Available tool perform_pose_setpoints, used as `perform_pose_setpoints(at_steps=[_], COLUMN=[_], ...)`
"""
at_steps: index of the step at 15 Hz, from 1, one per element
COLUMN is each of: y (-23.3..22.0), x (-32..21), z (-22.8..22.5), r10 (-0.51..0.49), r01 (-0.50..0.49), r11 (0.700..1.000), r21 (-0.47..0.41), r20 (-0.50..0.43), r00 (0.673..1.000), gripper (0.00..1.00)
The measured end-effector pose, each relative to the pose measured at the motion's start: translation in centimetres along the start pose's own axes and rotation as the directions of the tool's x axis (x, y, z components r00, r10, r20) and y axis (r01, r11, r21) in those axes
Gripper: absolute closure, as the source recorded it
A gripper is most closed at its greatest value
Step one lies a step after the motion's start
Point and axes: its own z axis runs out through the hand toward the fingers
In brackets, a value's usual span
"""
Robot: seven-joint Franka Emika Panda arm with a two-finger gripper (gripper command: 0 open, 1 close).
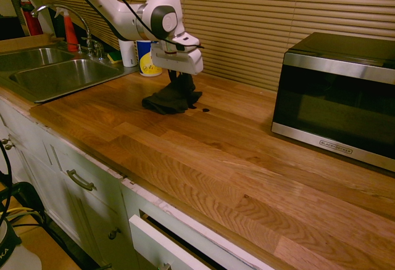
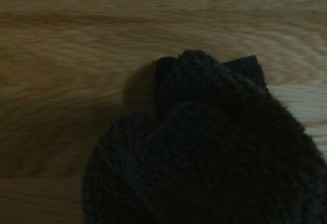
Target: Clear the spill
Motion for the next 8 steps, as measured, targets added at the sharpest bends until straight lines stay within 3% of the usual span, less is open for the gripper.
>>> perform_pose_setpoints(at_steps=[8], y=[10.0], x=[9.6], z=[1.1], r10=[0.152], r01=[-0.155], r11=[0.986], r21=[0.058], r20=[0.046], r00=[0.987], gripper=[1.0])
